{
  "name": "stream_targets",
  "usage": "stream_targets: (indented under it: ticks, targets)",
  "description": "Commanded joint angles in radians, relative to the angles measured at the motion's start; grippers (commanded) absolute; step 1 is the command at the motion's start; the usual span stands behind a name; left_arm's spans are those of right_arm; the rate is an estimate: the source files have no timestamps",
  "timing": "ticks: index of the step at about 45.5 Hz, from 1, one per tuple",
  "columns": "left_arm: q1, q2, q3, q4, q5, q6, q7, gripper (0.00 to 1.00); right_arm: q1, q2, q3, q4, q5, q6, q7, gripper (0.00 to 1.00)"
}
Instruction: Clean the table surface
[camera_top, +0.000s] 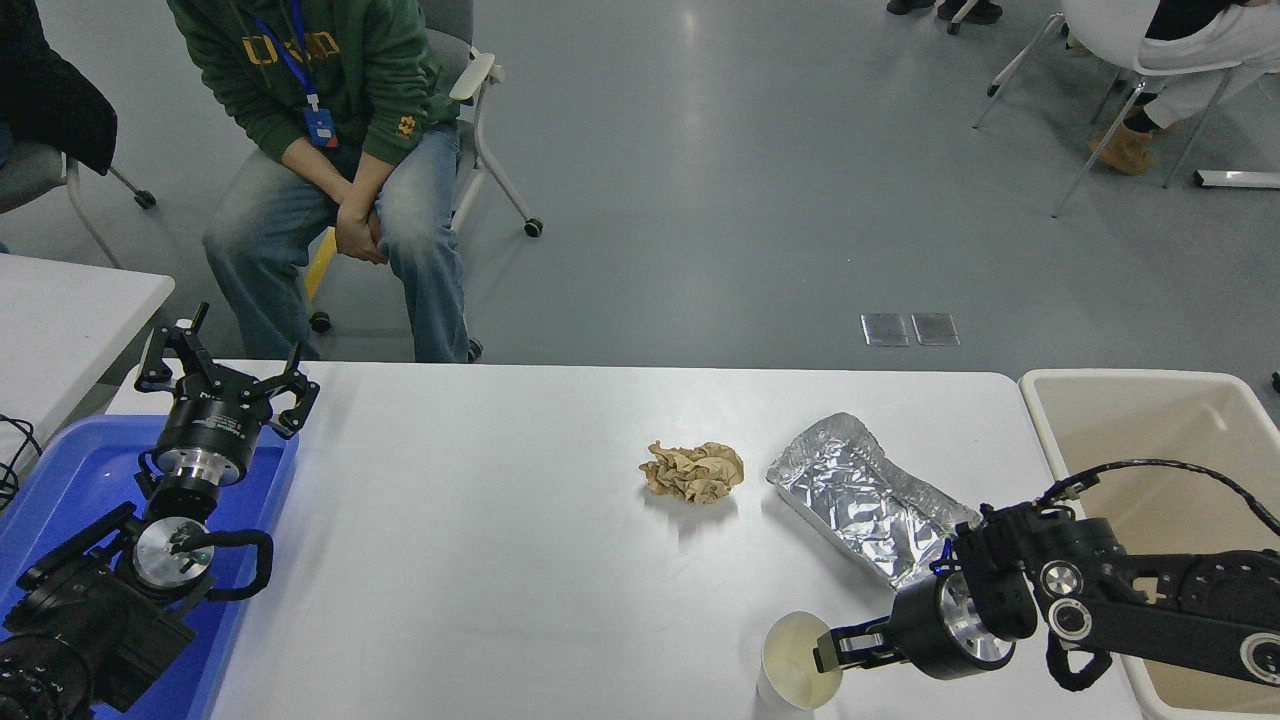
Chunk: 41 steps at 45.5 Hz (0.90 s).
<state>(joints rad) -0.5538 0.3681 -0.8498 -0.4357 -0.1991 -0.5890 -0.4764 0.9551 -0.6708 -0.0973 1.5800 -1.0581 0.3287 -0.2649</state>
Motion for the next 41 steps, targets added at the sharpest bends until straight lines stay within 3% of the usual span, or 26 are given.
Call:
stream_targets:
  ticks: [1, 24, 41]
  targets:
    - [0.0, 0.0, 0.0, 0.0, 0.0, 0.0, -0.001, 1.0, 0.019, -0.007, 0.002, 0.005, -0.01, 0.003, 0.021, 0.0]
    - [0.0, 0.0, 0.0, 0.0, 0.0, 0.0, -0.001, 1.0, 0.105, -0.079, 0.03, 0.044, 0.07, 0.078, 0.052, 0.0]
    - [0.0, 0.0, 0.0, 0.0, 0.0, 0.0, 0.001, 1.0, 0.217, -0.263, 0.088, 0.135, 0.164, 0.153, 0.059, 0.0]
